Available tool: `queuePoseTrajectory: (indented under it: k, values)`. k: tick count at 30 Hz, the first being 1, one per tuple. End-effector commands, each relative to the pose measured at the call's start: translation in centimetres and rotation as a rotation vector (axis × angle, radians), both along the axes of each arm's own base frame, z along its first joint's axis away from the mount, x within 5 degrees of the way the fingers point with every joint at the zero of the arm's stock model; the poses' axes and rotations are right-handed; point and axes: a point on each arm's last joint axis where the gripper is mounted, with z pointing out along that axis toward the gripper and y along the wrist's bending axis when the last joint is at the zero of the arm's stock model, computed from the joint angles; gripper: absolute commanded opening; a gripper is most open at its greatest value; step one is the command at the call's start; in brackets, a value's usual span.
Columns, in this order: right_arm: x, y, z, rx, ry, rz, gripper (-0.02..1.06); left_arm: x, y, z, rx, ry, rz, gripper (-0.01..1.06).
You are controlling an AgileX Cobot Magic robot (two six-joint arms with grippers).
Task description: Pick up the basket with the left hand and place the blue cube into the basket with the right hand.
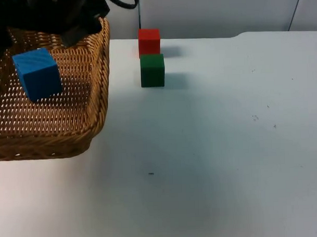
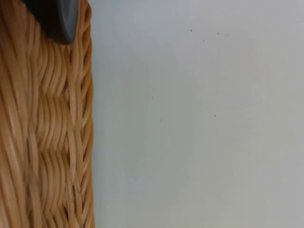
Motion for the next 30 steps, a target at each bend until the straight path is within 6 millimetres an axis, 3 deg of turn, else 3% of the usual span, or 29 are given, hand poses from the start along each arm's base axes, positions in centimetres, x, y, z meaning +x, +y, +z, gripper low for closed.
queuePoseTrajectory:
  k: [1, 4, 16, 24, 30]
  values:
    - [-0.2, 0.0, 1.2, -0.013, -0.026, 0.017, 1.05, 0.1, -0.3, 0.2, -0.029, -0.006, 0.009, 0.0]
    - [-0.4, -0.5, 3.3, -0.035, -0.054, 0.035, 1.05, 0.1, -0.3, 0.2, -0.029, -0.006, 0.009, 0.0]
    - [-1.2, -1.3, 7.4, -0.033, -0.151, 0.116, 1.05, 0.1, -0.3, 0.2, -0.023, -0.013, -0.003, 0.0]
    - [-3.0, -2.8, 12.5, 0.019, -0.204, 0.176, 1.05, 0.1, -0.3, 0.2, -0.014, -0.017, -0.003, 0.0]
    - [-4.3, -4.0, 15.1, 0.035, -0.22, 0.18, 1.05, 0.1, -0.2, 0.2, -0.011, -0.019, 0.0, 0.0]
